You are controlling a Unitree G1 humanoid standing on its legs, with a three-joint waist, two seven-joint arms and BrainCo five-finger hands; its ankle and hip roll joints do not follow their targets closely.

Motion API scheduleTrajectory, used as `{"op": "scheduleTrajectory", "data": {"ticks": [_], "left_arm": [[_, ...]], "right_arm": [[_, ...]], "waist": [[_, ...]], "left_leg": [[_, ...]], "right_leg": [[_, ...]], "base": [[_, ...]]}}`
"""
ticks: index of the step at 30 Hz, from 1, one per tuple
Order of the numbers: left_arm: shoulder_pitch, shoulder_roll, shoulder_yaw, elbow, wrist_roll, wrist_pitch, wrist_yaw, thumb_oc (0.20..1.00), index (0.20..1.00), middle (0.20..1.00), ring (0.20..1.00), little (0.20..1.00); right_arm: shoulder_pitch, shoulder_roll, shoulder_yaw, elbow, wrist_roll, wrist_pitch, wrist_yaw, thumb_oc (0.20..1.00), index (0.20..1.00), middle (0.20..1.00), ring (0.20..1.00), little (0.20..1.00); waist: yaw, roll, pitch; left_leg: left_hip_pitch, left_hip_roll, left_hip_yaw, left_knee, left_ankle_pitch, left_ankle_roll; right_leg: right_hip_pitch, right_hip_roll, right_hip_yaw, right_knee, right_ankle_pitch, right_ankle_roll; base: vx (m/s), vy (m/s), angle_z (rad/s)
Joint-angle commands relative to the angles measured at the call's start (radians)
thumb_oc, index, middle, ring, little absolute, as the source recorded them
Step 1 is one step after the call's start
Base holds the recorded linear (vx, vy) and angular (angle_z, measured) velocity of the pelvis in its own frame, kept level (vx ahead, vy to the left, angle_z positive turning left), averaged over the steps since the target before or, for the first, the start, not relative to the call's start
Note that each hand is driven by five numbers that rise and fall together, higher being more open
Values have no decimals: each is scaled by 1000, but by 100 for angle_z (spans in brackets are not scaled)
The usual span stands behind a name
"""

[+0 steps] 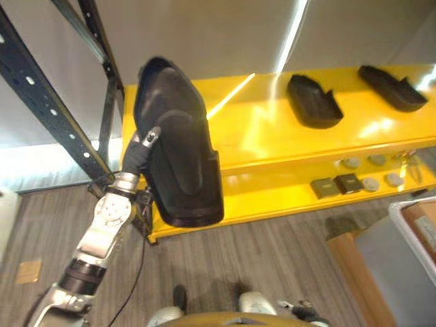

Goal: Move parts from the plastic box to the shelf.

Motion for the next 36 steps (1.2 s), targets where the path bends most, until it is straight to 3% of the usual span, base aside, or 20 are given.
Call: {"op": "scheduleTrajectory", "data": {"ticks": [1, 3, 4, 6, 9, 12, 20, 27, 30, 36], "left_arm": [[-2, -9, 105, -109, -5, -62, 24, 200, 200, 200, 200, 200], [-5, -31, 99, -101, -18, -57, 15, 200, 200, 200, 200, 200], [2, -33, 96, -99, -9, -55, 13, 200, 200, 200, 200, 200], [20, -30, 111, -103, -7, -54, 15, 200, 200, 200, 200, 200], [10, -22, 108, -93, 9, -54, 22, 200, 200, 200, 200, 200], [3, 2, 99, -73, 27, -44, 8, 200, 200, 200, 200, 200], [-96, 87, 104, 33, 19, -29, 29, 200, 200, 200, 200, 200], [-373, 139, 4, 309, -18, -32, 117, 200, 200, 200, 200, 200], [-540, 154, -55, 439, -121, -43, 153, 200, 200, 200, 200, 200], [-746, 166, -169, 615, -199, -27, 161, 200, 200, 200, 200, 200]], "right_arm": [[-2, 7, 59, 30, -47, -5, -7, 1000, 1000, 1000, 1000, 1000], [4, -21, 53, 34, -41, -11, -9, 1000, 1000, 1000, 1000, 1000], [-5, -46, 31, 22, -20, -16, -21, 1000, 1000, 1000, 1000, 1000], [-17, -65, -11, 9, 25, -19, -32, 1000, 1000, 1000, 1000, 1000], [-30, -93, -38, -6, 54, -28, -37, 1000, 1000, 1000, 1000, 1000], [-23, -87, -41, -18, 63, -34, -29, 1000, 1000, 1000, 1000, 1000], [-1, -15, 63, -17, -14, -13, 17, 1000, 1000, 1000, 1000, 1000], [-37, 1, 149, -14, -50, -5, 32, 1000, 1000, 1000, 1000, 1000], [-79, 3, 186, -32, -35, -7, 24, 1000, 1000, 1000, 1000, 1000], [-117, -2, 204, -29, -8, -3, 19, 1000, 1000, 1000, 1000, 1000]], "waist": [[-6, -39, -29], [-7, -34, -13], [-10, -31, -4], [-3, -22, -7], [6, -8, -16], [3, -14, -28], [-6, -15, -43], [-35, -12, 4], [-50, -12, 33], [-67, -2, 62]], "left_leg": [[67, 188, -111, 43, -109, -94], [3, 189, -138, 128, -60, -89], [-36, 157, -108, 147, -47, -77], [-37, 98, -112, 120, -70, -63], [-59, 51, -91, 50, -50, -44], [-42, 28, -111, 66, -88, -31], [6, 36, -55, 16, -92, -18], [-28, 48, -34, 3, -73, -25], [-67, 58, -21, -19, -43, -34], [-121, 64, -20, -29, -14, -44]], "right_leg": [[-14, 72, -7, 8, 55, 12], [10, 94, -41, 19, 36, -16], [34, 94, -82, -2, 29, -27], [51, 97, -89, -18, 28, -23], [62, 111, -94, -30, 21, -25], [92, 110, -72, -36, 16, -21], [112, 84, -38, -95, 41, -2], [45, 90, -14, -110, 69, 5], [-13, 102, -8, -118, 92, 11], [-69, 108, -15, -125, 113, 17]], "base": [[258, -569, -2], [134, -330, 47], [82, -226, 123], [100, -151, 107], [111, -43, 4], [186, 46, 2], [96, 64, -32], [-26, 4, -13], [-62, -33, -7], [-30, -27, -12]]}}
